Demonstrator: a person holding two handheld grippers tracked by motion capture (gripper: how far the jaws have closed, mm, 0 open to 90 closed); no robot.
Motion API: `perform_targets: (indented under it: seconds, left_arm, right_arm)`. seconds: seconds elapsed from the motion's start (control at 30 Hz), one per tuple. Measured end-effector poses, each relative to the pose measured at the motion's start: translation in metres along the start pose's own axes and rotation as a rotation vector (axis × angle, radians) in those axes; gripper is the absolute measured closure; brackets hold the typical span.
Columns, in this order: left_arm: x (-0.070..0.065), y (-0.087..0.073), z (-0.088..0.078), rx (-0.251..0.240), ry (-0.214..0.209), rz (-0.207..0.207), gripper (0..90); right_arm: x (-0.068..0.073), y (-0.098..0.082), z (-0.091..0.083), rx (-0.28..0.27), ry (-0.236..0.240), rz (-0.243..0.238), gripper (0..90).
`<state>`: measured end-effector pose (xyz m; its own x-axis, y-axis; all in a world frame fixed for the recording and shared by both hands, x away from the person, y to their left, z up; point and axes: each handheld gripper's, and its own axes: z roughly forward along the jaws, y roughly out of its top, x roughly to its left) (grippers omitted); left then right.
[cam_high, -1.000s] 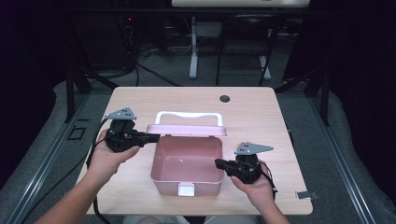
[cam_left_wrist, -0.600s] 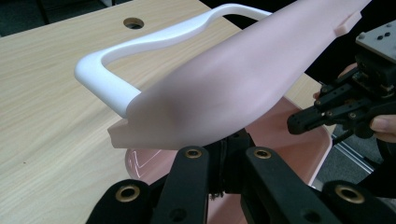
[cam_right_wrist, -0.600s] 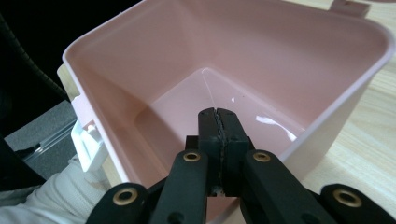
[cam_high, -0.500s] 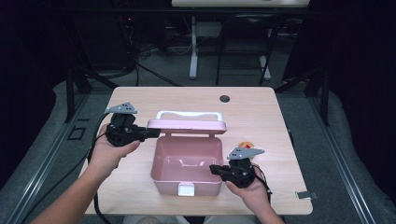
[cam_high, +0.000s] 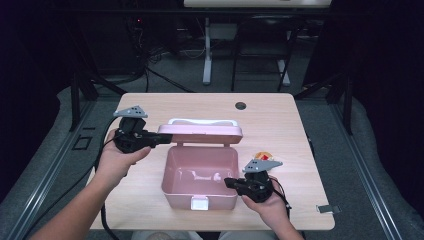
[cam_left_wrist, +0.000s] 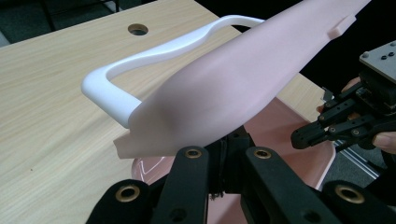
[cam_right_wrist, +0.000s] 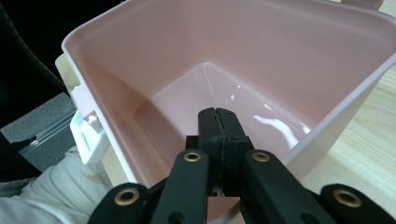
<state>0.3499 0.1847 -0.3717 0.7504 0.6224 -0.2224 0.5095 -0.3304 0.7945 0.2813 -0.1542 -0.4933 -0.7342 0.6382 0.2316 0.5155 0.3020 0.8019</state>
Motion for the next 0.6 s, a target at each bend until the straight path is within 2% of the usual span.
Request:
perform_targets:
  seconds: [0.6]
  left_arm:
    - [0.0087, 0.008, 0.0057, -0.004, 0.024, -0.007, 89.6]
  right_arm:
    - [-0.0026, -0.0024, -0.0014, -0.018, 0.006, 0.012, 90.0]
